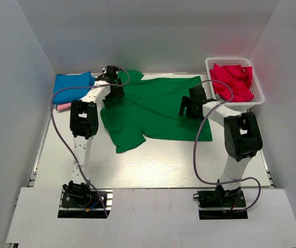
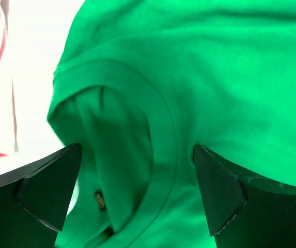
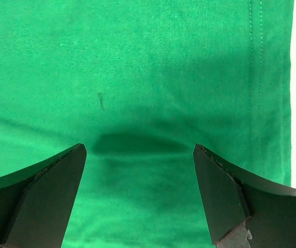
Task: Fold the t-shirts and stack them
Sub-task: Flatten out the tshirt, then grap the side of the flattened tshirt closest away from the robot with both arms
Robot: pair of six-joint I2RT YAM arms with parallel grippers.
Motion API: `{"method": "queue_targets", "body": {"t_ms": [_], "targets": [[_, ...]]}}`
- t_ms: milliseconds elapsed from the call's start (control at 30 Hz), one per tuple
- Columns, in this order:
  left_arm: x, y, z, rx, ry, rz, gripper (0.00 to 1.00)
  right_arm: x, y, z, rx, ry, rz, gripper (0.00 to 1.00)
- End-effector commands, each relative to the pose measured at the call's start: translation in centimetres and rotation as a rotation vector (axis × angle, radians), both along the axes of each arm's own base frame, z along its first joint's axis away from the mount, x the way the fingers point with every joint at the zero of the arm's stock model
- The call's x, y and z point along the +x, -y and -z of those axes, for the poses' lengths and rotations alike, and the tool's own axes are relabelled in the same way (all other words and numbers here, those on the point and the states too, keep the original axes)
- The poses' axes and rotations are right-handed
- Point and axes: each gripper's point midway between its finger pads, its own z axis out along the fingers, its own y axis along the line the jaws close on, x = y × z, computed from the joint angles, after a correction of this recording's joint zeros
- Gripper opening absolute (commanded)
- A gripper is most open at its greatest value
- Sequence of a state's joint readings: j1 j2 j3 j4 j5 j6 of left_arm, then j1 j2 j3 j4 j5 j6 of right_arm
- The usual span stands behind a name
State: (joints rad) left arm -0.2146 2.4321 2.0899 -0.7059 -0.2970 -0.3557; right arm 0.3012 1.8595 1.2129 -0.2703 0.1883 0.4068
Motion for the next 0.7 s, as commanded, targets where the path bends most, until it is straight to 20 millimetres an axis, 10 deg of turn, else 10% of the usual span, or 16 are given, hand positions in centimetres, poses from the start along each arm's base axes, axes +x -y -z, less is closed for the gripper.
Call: {"method": "queue_targets", "body": {"t_ms": [0,167,433,667], "targets": [[-1.7,0.5,-9.2,-0.034,0.100,0.053,1.00,-0.2,0.5,-4.5,0.013,0.096,-0.014,0.90],[-8.7,2.2,-12.4,-0.190,0.113,0.002,1.00,-2.4,0.4,-9.6,0.128,0.249,0.003,0.90],[-26.3,2.9,-5.6,-0.358,-0.106,-0.063,1.00,-7.7,3.5,-8.7,0.117,0.236,0.149,0.90],[-35.6,3.1,-1.1,-0.432,-0.207,-0.105,0.95,-10.0,5.0,-8.5,0.125,0.267,0.219,0.90]]}}
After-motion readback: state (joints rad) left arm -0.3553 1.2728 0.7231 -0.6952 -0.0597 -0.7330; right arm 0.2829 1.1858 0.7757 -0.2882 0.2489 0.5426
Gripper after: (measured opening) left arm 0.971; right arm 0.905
